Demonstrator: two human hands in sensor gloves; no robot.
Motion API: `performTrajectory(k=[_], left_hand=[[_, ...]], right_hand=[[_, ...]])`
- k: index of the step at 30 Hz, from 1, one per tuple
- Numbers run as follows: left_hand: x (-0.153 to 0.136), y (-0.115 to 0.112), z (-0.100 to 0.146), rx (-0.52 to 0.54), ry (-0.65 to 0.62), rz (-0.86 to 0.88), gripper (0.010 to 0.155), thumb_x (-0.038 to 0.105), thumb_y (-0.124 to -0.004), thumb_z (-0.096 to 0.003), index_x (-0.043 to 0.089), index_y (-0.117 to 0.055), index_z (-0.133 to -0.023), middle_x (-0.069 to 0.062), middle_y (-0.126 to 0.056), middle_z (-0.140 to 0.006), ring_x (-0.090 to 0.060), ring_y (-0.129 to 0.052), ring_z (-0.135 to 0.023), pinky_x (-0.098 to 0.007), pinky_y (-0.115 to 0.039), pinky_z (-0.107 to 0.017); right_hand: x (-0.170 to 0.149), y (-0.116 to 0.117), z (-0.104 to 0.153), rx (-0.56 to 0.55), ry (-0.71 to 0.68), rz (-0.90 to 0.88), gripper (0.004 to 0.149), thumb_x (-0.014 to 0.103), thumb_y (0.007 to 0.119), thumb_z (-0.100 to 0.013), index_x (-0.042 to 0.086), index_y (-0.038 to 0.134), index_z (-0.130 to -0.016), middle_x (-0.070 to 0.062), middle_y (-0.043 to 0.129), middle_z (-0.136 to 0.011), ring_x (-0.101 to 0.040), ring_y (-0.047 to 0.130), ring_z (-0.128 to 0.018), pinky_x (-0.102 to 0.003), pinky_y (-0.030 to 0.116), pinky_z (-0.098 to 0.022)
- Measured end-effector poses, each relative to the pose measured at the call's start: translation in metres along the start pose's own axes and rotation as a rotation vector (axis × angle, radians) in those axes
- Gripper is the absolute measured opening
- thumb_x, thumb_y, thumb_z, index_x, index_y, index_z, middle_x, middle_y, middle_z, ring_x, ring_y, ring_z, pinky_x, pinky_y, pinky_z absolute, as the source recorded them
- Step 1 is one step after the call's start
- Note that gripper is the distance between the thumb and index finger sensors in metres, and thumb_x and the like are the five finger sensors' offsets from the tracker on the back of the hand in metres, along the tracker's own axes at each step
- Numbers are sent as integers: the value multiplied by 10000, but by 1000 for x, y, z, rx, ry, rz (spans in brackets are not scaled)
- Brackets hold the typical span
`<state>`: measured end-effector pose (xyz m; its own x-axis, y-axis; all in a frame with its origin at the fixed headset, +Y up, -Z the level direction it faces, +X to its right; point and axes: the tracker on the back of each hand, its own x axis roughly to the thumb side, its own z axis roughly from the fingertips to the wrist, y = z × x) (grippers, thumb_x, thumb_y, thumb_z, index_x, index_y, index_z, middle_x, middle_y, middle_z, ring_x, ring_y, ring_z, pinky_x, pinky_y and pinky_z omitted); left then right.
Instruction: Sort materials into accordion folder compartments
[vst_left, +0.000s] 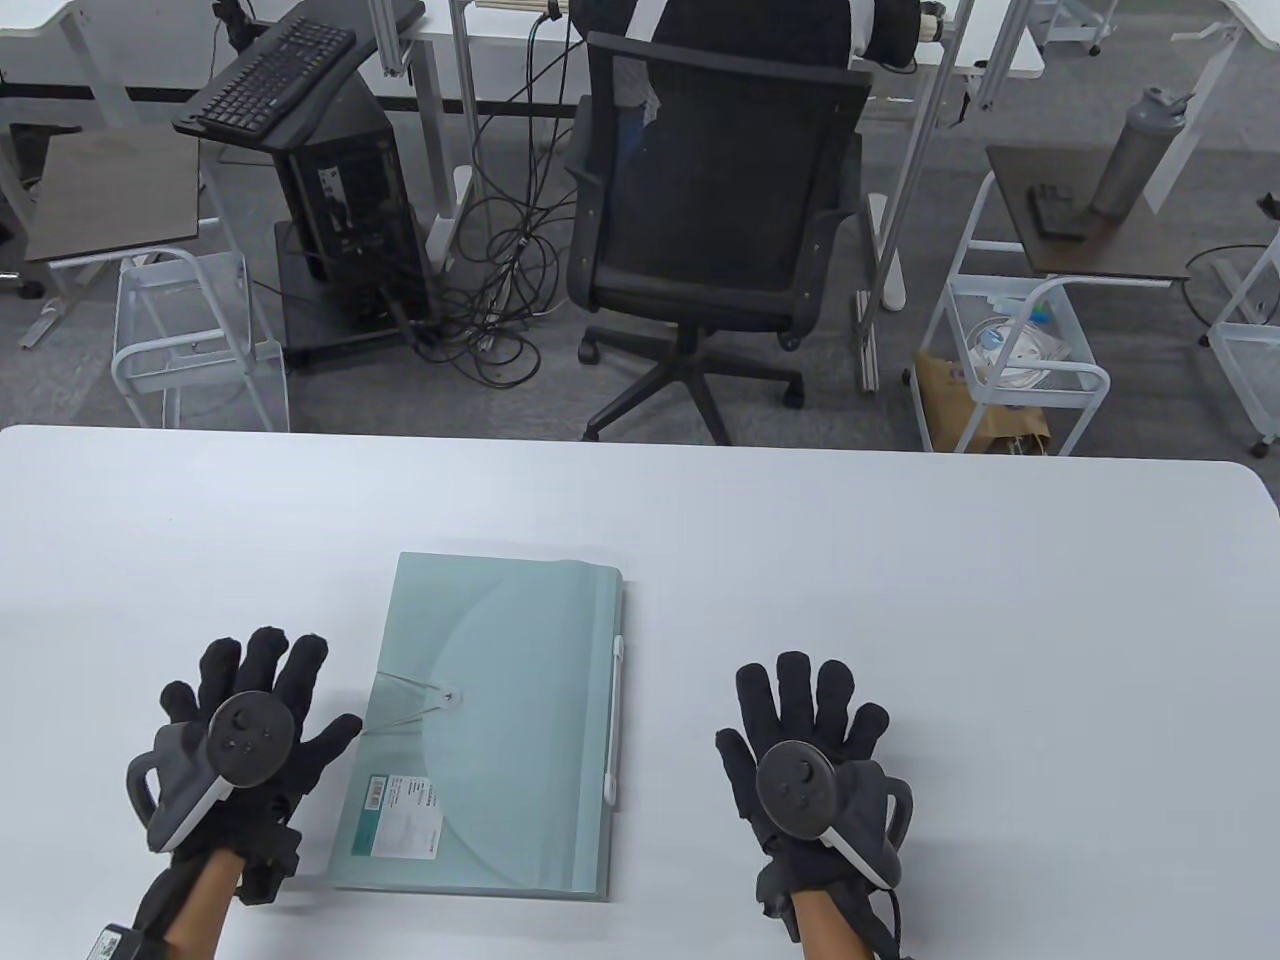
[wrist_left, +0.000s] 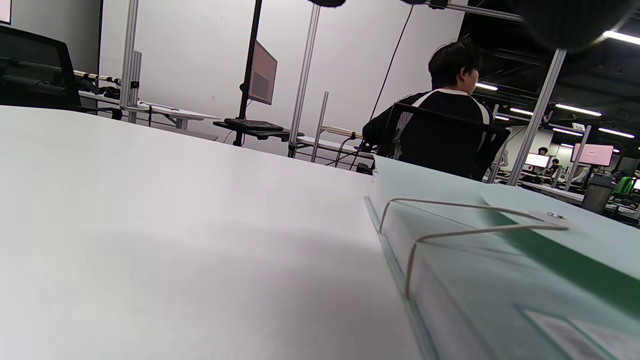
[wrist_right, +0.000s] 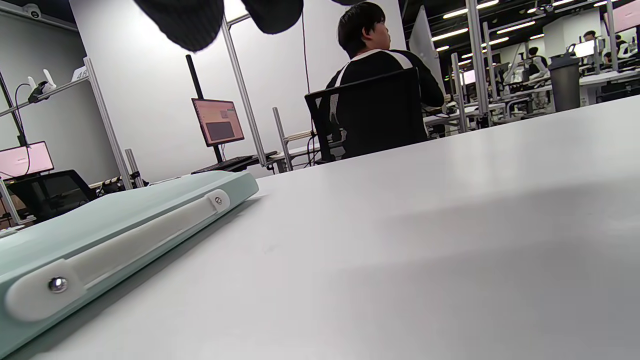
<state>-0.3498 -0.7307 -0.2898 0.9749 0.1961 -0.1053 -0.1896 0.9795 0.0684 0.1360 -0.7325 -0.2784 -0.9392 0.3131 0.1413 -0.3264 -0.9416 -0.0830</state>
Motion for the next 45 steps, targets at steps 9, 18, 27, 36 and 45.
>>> performTrajectory(k=[9,18,27,36,45], left_hand=[[-3,-2,1,-13,16,-8,821,730,-660,-382,530,-249,-1065,63,-217,-1230,-348,-109,-1088,-721,-161,-704],[-13,-1,0,-9,52,-5,822,731,-661,-383,530,-248,-1065,63,-208,-1230,-352,-101,-1084,-723,-155,-700],[-16,-1,0,-4,62,-2,822,729,-663,-384,530,-249,-1065,60,-202,-1229,-353,-96,-1083,-722,-154,-699],[-17,1,0,-4,71,3,821,727,-665,-384,528,-252,-1065,60,-200,-1229,-354,-100,-1082,-722,-156,-699],[-18,1,0,-5,74,8,821,726,-664,-385,526,-253,-1067,58,-204,-1229,-354,-103,-1083,-722,-160,-700]], right_hand=[[-6,-4,5,-12,10,-11,608,430,602,-675,189,352,-1174,-213,168,-1228,-543,-12,-1015,-786,38,-646],[-13,0,6,1,34,-24,606,432,600,-675,195,348,-1173,-207,166,-1229,-544,-10,-1014,-785,35,-644],[-11,2,6,6,29,-14,603,430,602,-674,199,351,-1171,-205,169,-1228,-549,-2,-1011,-786,41,-642],[-11,2,6,1,23,-21,604,431,600,-674,200,348,-1171,-205,167,-1227,-552,-5,-1010,-786,43,-642],[-10,3,6,3,20,-21,603,429,600,-674,195,352,-1171,-209,166,-1226,-554,1,-1010,-787,48,-643]])
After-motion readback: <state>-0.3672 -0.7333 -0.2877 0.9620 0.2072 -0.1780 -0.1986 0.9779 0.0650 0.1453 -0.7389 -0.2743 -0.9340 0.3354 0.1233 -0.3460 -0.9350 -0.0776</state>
